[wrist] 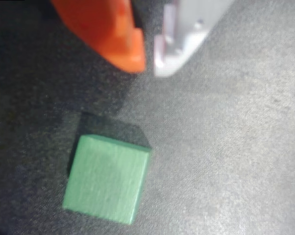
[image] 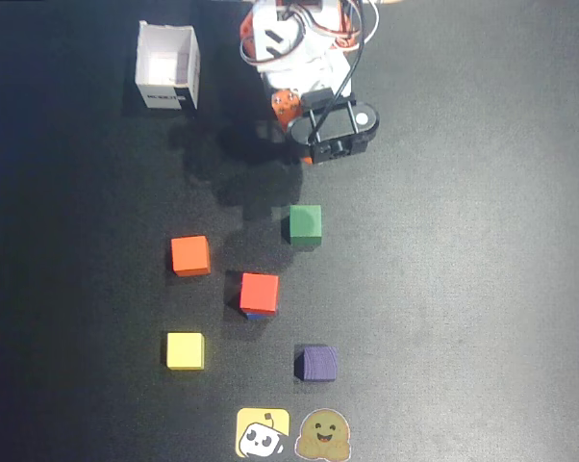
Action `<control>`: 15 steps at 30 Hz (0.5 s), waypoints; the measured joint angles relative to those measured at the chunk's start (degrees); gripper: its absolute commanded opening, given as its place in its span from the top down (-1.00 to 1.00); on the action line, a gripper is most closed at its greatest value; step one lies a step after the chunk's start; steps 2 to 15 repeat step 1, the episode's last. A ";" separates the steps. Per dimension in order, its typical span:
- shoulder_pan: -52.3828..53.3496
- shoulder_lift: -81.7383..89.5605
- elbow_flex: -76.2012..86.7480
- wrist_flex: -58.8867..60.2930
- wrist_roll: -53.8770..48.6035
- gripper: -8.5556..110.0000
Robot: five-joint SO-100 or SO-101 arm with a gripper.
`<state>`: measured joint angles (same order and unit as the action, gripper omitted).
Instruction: Put the red cube on top of the blue cube.
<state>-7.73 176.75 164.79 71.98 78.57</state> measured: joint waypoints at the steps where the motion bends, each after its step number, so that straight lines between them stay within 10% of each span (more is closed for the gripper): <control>1: 0.00 0.00 0.00 0.00 0.00 0.85; 15: 0.00 0.00 0.00 0.00 0.00 0.85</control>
